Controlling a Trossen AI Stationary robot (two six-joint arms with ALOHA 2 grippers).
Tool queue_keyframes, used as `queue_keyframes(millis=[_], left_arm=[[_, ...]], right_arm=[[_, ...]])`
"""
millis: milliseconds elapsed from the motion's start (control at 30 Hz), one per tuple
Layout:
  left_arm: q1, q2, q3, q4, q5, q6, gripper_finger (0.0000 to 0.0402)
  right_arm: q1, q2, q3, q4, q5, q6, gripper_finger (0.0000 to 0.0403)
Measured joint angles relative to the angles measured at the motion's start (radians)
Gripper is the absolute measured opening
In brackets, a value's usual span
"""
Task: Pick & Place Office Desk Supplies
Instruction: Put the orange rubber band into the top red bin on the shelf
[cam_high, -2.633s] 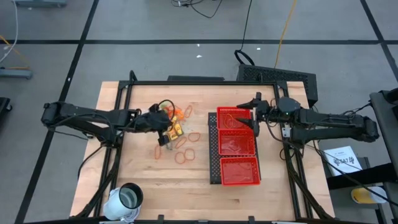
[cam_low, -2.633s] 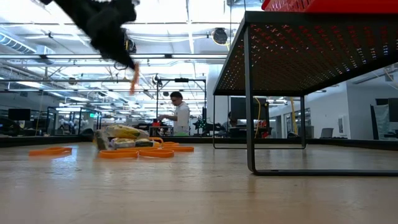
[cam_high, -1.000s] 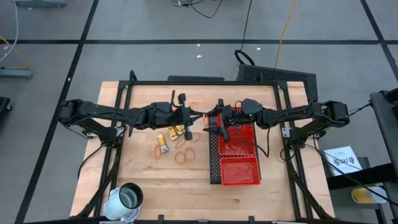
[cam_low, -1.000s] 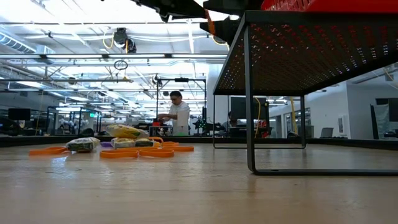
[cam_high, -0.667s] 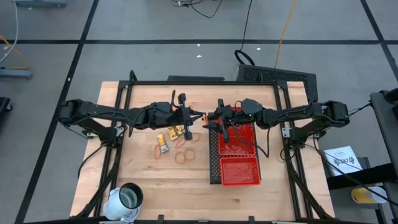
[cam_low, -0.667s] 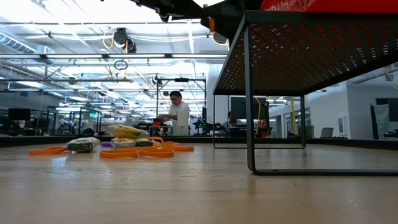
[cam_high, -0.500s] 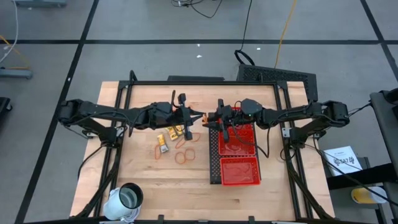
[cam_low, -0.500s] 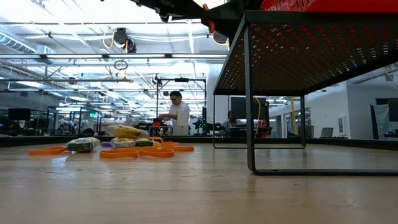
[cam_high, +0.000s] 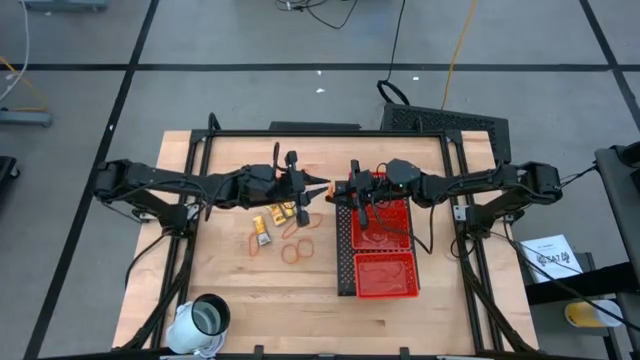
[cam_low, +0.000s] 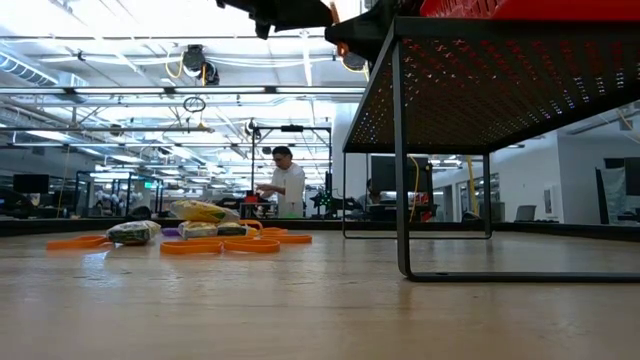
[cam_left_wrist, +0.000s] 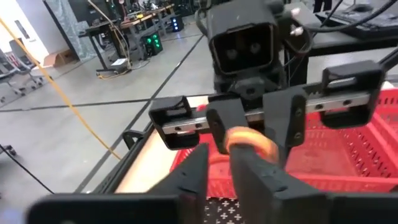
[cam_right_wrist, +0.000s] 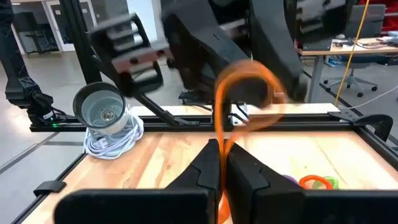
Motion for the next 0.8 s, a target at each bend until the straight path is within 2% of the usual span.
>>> queue_keyframes(millis=[200, 367, 567, 800], left_arm=[[-0.009, 0.0, 0.0, -0.017, 0.0, -0.001, 0.0169], [-0.009, -0.008, 0.0, -0.062, -0.001, 0.017, 0.0209], [-0.007, -0.05, -0.001, -0.141, -0.076, -0.022, 0.022], [-0.005, -0.035, 0.0, -0.189, -0.105, -0.043, 0.0214]], right_arm=[[-0.033, -0.077, 0.0, -0.068, 0.001, -0.001, 0.0004], [-0.057, -0.175, 0.0, -0.229, 0.001, -0.042, 0.0003], [-0.065, -0.295, 0.0, -0.518, 0.016, -0.069, 0.0003], [-0.065, -0.404, 0.0, -0.798, 0.195, -0.102, 0.0004]])
